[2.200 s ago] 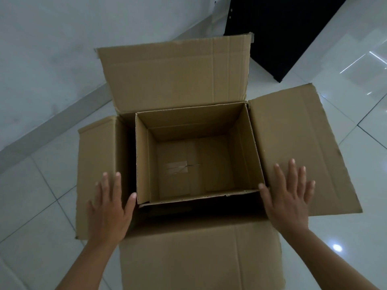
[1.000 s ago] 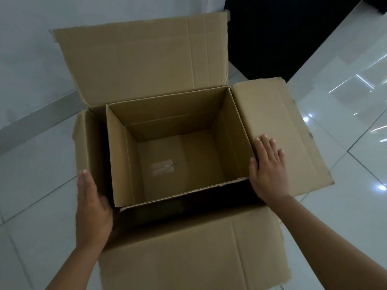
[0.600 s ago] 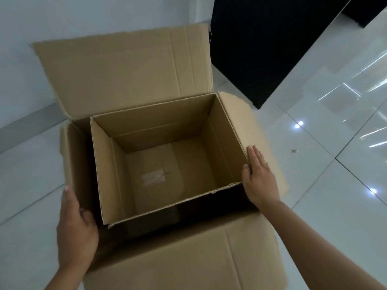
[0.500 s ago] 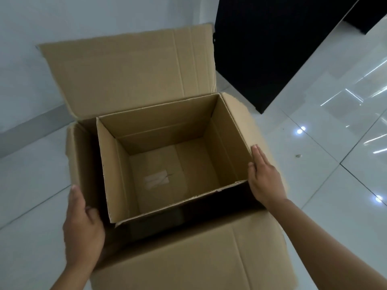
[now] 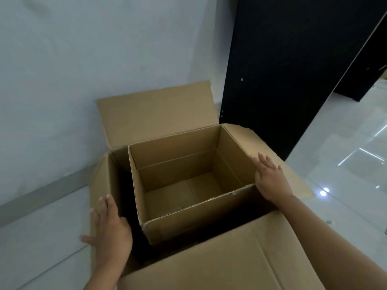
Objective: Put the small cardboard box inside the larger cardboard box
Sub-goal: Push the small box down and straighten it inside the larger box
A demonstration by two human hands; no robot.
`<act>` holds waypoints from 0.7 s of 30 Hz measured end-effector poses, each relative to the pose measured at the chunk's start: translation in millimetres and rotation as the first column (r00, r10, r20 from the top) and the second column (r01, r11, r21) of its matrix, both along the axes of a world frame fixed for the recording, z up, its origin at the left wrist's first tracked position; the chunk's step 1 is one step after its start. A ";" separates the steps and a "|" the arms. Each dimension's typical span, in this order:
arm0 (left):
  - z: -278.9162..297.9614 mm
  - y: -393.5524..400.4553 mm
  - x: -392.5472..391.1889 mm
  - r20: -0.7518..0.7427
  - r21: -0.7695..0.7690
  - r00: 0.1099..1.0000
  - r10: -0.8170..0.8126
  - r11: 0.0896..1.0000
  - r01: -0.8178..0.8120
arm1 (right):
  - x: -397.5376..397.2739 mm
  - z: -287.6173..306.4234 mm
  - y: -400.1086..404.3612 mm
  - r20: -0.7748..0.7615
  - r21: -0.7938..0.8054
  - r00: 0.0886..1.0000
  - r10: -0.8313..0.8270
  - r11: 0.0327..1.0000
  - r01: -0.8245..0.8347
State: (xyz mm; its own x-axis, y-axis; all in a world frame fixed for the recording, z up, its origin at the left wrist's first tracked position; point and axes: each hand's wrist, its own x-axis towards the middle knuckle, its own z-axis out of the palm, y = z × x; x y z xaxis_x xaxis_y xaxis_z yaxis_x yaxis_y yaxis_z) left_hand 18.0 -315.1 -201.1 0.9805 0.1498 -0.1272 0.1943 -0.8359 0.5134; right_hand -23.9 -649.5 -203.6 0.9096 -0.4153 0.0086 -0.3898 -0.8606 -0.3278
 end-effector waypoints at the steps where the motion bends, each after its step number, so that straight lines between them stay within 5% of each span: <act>1: 0.0 -3.1 2.7 -0.001 -0.008 1.000 0.016 1.000 -0.017 | 6.0 -0.1 -3.0 0.003 -0.032 1.000 0.007 0.999 -0.007; 10: 7.0 -18.8 26.6 -0.132 0.050 0.983 0.125 0.992 -0.120 | 35.5 -0.1 -18.2 -0.026 -0.086 0.999 0.039 0.995 -0.041; 21: 2.7 -63.5 75.5 -0.034 0.043 0.991 0.127 0.991 -0.126 | 130.3 0.7 -68.1 -0.003 -0.074 0.993 0.121 0.990 -0.121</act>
